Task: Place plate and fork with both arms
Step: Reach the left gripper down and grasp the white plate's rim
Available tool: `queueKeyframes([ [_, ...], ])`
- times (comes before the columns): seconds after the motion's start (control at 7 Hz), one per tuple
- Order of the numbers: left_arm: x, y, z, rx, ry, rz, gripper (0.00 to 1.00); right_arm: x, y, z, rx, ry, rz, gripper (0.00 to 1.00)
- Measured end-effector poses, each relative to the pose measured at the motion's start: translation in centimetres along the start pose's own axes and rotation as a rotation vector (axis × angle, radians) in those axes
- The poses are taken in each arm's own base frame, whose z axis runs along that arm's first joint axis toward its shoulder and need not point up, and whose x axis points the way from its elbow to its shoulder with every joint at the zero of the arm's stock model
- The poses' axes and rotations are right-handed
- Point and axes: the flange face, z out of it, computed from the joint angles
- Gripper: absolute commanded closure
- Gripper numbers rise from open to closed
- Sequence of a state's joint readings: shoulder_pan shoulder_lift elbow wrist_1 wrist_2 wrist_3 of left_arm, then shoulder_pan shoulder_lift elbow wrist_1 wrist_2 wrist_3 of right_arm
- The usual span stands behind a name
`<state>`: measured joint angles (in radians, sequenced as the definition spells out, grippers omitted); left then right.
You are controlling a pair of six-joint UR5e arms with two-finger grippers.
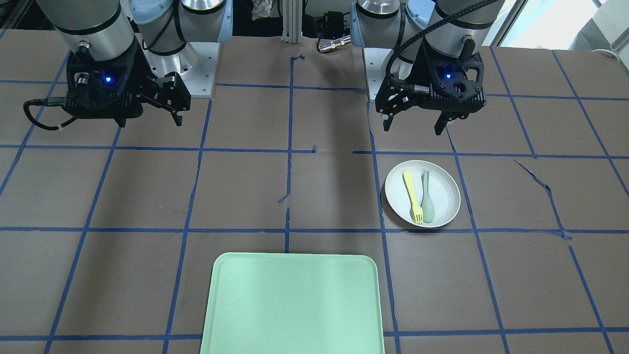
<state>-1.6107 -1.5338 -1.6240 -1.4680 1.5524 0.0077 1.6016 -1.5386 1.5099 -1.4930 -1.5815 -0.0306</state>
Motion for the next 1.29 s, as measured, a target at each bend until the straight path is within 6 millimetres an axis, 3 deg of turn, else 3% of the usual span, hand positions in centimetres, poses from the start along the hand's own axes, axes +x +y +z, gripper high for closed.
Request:
queueKeyframes([
  [0.29, -0.1, 0.0, 0.2, -0.004, 0.0, 0.001, 0.0, 0.0, 0.0, 0.0, -0.001, 0.0, -0.001, 0.0],
  [0.43, -0.8, 0.0, 1.2, -0.023, -0.007, -0.002, 0.0, 0.0, 0.0, 0.0, -0.001, 0.001, -0.002, 0.0],
  [0.57, -3.4, -0.1, 3.5, -0.049, -0.024, -0.033, 0.0, 0.0, 0.0, 0.1, -0.003, 0.001, -0.002, 0.0],
  [0.86, -11.5, -0.8, 11.0, -0.051, -0.048, -0.069, 0.03, 0.0, 0.0, 0.4, -0.008, 0.001, -0.002, 0.0],
  [1.14, -17.3, 0.4, 18.7, -0.102, -0.023, -0.035, 0.16, 0.0, 0.0, 0.5, -0.01, 0.002, -0.002, 0.0],
  [1.29, -19.9, 1.5, 21.6, -0.144, 0.005, -0.034, 0.21, 0.0, 0.0, 0.5, -0.011, 0.002, -0.002, 0.0],
])
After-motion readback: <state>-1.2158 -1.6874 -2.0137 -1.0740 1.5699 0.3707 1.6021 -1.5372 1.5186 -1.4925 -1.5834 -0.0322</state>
